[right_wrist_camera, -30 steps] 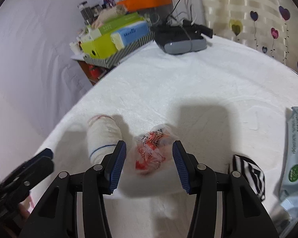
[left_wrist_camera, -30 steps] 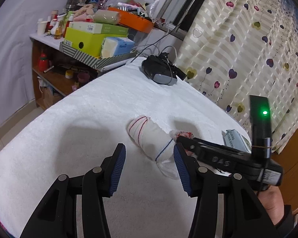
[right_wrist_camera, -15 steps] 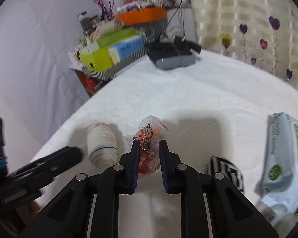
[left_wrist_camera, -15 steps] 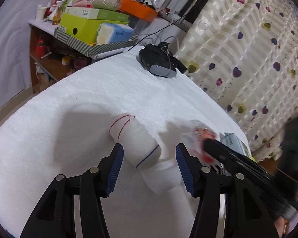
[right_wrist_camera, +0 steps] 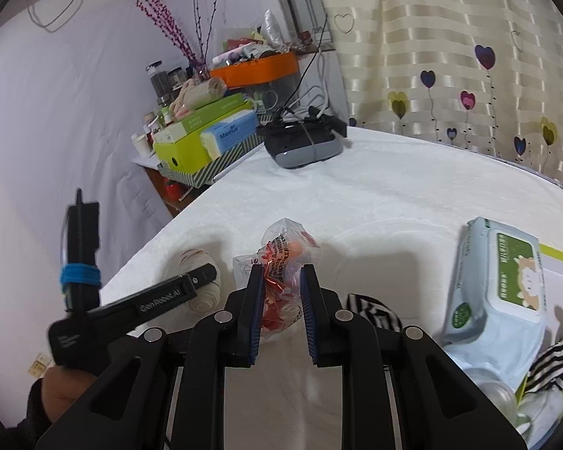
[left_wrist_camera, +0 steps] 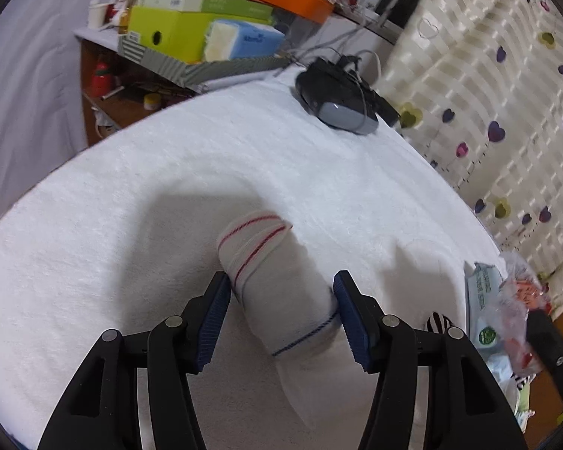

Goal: Organize soft objects
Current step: 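Grasp the candy bag with the right gripper while the left gripper grasps the bandage roll, then carry the bandage roll and candy bag into the white box and release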

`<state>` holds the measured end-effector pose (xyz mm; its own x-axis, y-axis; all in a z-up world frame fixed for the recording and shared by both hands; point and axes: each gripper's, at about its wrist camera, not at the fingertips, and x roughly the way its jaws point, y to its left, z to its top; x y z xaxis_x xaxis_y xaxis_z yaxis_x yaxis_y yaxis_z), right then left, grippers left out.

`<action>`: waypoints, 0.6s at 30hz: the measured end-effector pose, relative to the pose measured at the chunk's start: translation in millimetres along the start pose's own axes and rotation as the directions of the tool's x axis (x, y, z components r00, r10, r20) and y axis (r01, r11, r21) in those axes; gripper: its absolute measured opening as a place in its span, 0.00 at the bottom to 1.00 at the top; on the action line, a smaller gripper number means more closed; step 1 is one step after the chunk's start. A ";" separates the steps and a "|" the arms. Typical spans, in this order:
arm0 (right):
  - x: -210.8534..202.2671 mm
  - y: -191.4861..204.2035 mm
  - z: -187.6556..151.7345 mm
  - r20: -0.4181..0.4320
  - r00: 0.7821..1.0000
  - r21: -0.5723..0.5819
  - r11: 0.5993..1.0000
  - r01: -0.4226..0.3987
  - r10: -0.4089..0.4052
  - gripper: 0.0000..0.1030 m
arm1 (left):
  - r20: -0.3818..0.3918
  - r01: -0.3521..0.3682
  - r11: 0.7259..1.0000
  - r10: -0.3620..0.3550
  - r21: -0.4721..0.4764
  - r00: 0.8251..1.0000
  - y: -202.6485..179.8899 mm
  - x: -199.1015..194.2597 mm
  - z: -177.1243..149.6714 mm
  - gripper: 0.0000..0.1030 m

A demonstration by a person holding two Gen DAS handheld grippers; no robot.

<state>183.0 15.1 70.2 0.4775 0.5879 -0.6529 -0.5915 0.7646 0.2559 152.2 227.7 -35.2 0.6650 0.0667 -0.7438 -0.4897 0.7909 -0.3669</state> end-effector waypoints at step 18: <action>-64.0 -19.5 -16.9 0.097 0.995 0.021 1.000 0.020 -0.022 0.19 | 0.137 0.111 0.974 -0.140 0.197 0.981 -36.9 -89.9 -33.9 0.45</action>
<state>153.0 -41.9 95.0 0.5508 0.5941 -0.5862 -0.5681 0.7814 0.2582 91.3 171.9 26.3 0.7978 0.0383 -0.6017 -0.2918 0.8978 -0.3298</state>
